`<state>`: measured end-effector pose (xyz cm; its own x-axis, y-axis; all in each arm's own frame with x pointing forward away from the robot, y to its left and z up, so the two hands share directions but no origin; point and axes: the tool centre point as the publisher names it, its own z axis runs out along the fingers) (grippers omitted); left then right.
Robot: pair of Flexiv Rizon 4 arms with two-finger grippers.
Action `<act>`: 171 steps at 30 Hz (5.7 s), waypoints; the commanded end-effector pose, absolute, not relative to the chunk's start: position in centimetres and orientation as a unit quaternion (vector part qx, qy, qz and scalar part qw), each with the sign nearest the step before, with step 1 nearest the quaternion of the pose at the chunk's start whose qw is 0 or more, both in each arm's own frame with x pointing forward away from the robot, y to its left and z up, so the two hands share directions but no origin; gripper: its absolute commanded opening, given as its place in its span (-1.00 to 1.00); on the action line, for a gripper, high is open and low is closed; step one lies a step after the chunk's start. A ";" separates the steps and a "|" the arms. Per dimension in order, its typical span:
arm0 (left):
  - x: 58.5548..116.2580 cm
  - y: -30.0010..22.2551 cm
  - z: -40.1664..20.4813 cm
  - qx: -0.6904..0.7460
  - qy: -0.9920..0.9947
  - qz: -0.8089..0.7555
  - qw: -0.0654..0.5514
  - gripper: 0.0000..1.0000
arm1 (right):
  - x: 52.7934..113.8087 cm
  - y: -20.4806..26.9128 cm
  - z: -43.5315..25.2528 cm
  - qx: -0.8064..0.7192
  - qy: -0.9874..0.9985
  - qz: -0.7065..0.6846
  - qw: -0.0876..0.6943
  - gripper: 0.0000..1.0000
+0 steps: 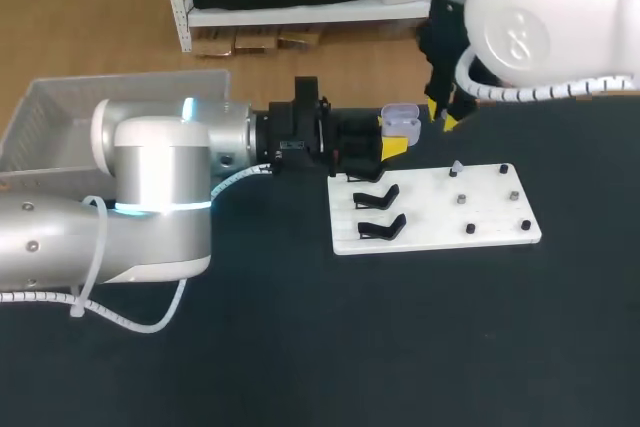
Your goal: Pick up each earbud case from the left stands, insert the matching earbuds, close the lid, and place the case in the box.
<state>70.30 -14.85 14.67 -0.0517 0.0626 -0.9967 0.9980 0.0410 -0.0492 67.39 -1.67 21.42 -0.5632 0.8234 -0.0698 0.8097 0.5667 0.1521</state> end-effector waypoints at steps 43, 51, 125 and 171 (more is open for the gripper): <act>70.2 -14.9 14.5 0.491 0.536 -0.486 0.485 -1.00 | 69.4 2.1 20.7 0.336 0.941 0.022 0.043 -1.00; 70.2 -14.9 14.5 0.491 0.536 -0.486 0.485 -1.00 | 69.6 1.9 20.5 0.335 0.941 0.017 0.044 -1.00; 70.2 -14.9 14.5 0.491 0.536 -0.486 0.485 -1.00 | 63.3 -1.5 21.9 0.153 0.977 0.050 0.141 1.00; 70.2 -14.9 14.5 0.491 0.536 -0.486 0.485 -1.00 | 76.2 -7.7 4.7 0.116 0.980 0.108 0.123 0.94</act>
